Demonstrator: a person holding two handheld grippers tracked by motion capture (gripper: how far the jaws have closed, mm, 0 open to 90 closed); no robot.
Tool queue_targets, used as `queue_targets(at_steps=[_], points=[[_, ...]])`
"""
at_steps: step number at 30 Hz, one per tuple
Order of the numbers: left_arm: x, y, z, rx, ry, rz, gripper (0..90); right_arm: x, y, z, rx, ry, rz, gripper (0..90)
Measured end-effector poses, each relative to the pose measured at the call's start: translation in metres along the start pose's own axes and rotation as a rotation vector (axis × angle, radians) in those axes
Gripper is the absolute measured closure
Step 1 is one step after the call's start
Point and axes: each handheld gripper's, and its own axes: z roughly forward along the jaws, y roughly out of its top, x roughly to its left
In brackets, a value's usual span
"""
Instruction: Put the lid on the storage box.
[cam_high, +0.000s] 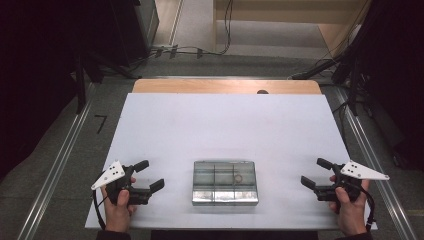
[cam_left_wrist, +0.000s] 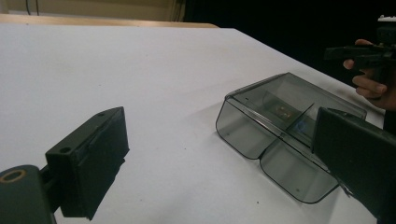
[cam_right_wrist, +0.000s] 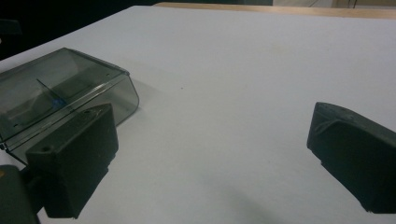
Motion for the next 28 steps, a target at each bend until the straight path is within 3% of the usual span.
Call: queue_targets(at_steps=[7,13,19,28], points=[[0.008,-0.001,-0.005,-0.026,0.015,-0.008,1.2,-0.009,-0.003,-0.009,-0.022,-0.024,0.011,0.0],[0.015,-0.006,-0.011,-0.046,0.031,-0.02,1.2,-0.014,-0.006,-0.013,-0.012,-0.048,-0.013,0.0],[0.014,-0.008,-0.009,-0.03,0.034,-0.004,1.2,-0.024,-0.014,-0.014,-0.026,-0.022,0.025,0.0],[0.013,-0.009,-0.007,-0.029,0.039,-0.006,1.2,-0.024,-0.016,-0.011,-0.021,-0.019,0.026,0.0]])
